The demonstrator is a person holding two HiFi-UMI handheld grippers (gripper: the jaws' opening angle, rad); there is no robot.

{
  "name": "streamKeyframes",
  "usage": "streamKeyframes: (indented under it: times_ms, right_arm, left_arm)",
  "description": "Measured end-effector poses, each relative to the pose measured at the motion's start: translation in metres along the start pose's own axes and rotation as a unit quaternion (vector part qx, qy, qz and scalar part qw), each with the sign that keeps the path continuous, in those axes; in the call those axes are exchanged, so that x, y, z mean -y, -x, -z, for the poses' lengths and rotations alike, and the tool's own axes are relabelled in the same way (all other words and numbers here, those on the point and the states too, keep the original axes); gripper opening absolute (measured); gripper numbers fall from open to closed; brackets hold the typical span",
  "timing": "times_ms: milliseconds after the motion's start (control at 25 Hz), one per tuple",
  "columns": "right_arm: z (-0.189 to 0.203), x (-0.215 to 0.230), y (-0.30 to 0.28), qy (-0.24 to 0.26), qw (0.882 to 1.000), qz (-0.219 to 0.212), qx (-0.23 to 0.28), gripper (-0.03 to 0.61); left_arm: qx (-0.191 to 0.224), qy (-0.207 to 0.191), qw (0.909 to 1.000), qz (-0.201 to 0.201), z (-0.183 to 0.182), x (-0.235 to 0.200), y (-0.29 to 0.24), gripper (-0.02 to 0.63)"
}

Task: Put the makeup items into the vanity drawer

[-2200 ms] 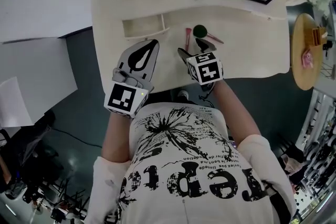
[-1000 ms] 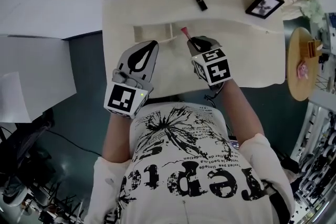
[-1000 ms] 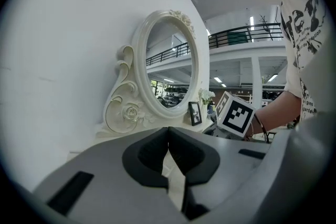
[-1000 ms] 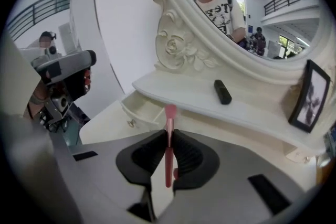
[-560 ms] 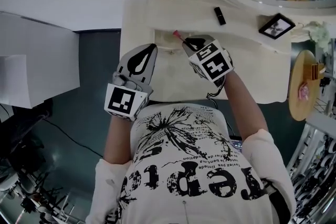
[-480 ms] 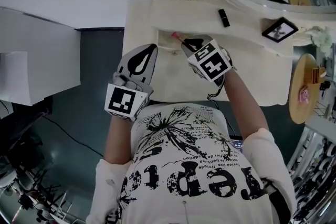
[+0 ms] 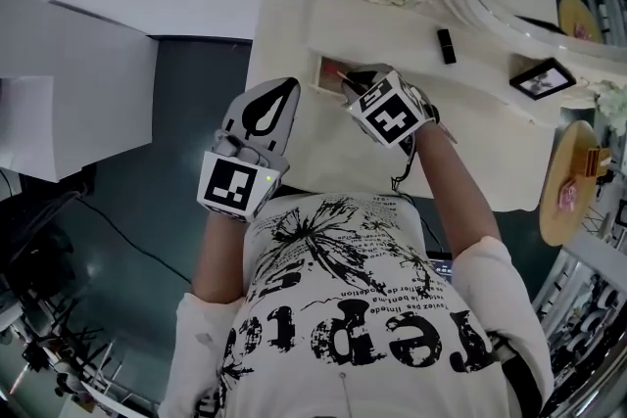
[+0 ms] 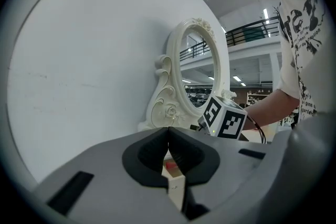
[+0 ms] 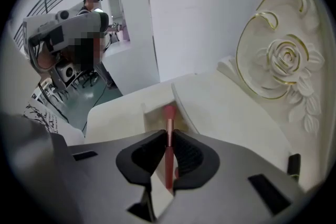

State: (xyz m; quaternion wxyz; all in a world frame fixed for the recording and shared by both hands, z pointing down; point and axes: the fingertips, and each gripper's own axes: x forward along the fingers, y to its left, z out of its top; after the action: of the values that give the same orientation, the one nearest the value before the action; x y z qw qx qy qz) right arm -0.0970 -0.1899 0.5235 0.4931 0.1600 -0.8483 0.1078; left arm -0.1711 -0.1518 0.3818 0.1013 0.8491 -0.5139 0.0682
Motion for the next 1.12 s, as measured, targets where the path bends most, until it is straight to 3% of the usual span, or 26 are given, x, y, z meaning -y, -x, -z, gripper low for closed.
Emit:
streamKeyframes:
  times_ms: [80,280,520,880,1120]
  right_arm:
    - [-0.001,0.004,-0.001,-0.019,1.000,0.003,0.006,0.086]
    - [0.004,0.004,0.009,-0.047,0.999,0.004,0.025,0.224]
    - [0.032,0.013,0.047,-0.084,0.994,0.044,0.054,0.219]
    - [0.143,0.049,0.096,-0.163,0.982,0.089,0.027,0.201]
    - [0.206,0.084,0.101,-0.221,0.969,0.107,0.016,0.193]
  left_arm:
    - [0.001,0.002,1.0000,0.004,0.002,-0.002,-0.003,0.014]
    - [0.001,0.005,0.9998,0.020,0.005,0.003,-0.011,0.014]
    - [0.010,0.005,0.9984,0.055,-0.003,0.033,-0.028,0.014]
    - [0.006,0.010,0.9932,0.116,-0.006,0.119,-0.079,0.014]
    - [-0.015,0.017,0.9915,0.128,0.006,0.163,-0.108,0.014]
